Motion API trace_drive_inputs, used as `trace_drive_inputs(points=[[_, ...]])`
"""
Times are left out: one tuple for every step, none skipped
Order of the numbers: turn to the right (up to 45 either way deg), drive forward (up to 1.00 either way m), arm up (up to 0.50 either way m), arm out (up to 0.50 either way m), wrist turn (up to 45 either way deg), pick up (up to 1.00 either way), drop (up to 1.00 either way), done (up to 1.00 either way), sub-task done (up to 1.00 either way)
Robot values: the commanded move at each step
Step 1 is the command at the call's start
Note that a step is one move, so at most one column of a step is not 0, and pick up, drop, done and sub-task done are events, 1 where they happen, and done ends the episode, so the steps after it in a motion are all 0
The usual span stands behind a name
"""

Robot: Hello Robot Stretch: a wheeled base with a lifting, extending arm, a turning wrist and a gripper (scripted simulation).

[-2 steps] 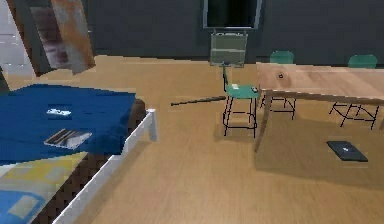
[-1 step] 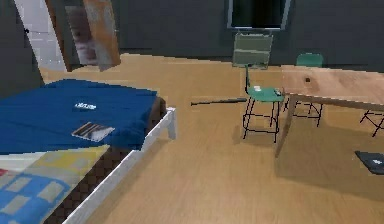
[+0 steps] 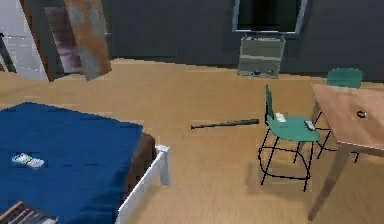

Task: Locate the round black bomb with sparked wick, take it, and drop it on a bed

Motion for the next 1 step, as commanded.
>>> trace_drive_inputs(points=[[45.0,0.0,0.0,0.0,0.0,0.0,0.0,0.0,0.0]])
